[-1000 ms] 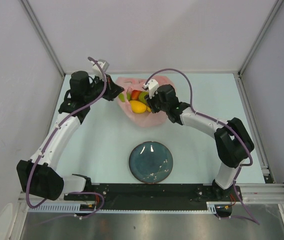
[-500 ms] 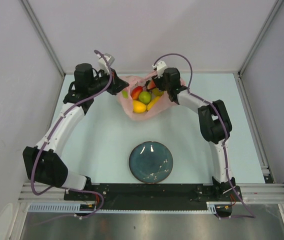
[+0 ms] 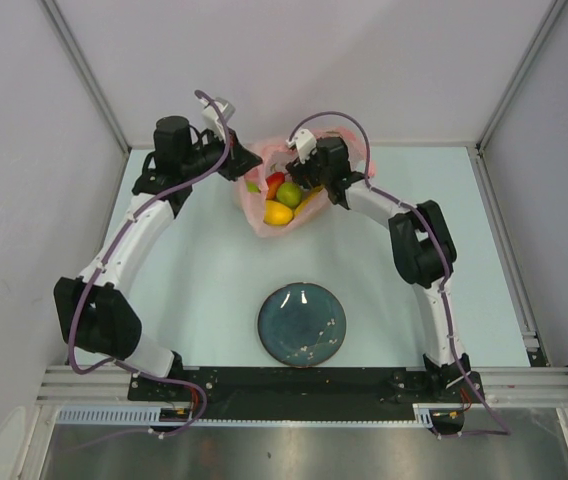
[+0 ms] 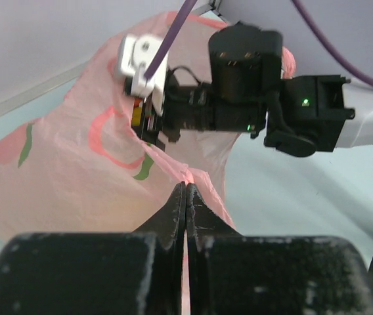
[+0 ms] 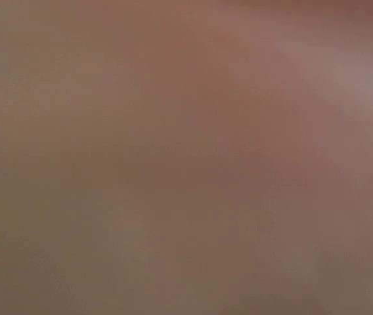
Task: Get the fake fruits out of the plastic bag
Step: Adjust the plastic bag at the center of the board, then take out the fake fruit from the plastic bag.
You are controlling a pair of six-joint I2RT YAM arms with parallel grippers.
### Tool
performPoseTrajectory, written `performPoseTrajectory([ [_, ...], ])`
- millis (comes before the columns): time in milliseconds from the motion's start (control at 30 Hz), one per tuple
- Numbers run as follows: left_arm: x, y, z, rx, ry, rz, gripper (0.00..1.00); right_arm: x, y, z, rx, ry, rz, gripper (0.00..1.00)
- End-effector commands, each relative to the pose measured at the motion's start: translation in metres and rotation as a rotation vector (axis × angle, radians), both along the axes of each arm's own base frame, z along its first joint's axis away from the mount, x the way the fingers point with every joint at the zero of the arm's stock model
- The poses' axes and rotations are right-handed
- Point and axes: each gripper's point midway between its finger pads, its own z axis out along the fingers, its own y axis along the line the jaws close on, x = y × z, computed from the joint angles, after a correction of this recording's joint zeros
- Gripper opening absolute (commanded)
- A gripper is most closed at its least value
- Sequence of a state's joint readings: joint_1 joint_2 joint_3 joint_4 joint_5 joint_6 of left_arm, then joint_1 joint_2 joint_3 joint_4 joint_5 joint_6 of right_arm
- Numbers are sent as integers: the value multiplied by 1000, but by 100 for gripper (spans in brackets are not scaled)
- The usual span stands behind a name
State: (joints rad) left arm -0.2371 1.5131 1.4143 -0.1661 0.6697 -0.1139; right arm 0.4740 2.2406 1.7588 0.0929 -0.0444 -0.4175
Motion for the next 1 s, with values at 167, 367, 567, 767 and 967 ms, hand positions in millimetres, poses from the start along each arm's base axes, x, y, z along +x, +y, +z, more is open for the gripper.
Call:
performPoseTrajectory([
  [167, -8, -13, 28, -35, -82, -69, 0, -7, -18, -30, -103, 54, 6, 79],
  [367, -10, -14, 15, -26, -58, -80, 0, 10, -23, -45, -145, 39, -16, 87],
  [567, -11, -14, 13, -19, -55, -80, 0, 26, -31, -66, -227, 110, -33, 89],
  [767, -11, -12, 12, -9, -65, -75, 0, 29, -35, -84, -296, 128, -1, 89],
  [967, -10, -13, 11, -7, -67, -69, 0, 23, -39, -85, -311, 134, -10, 65],
])
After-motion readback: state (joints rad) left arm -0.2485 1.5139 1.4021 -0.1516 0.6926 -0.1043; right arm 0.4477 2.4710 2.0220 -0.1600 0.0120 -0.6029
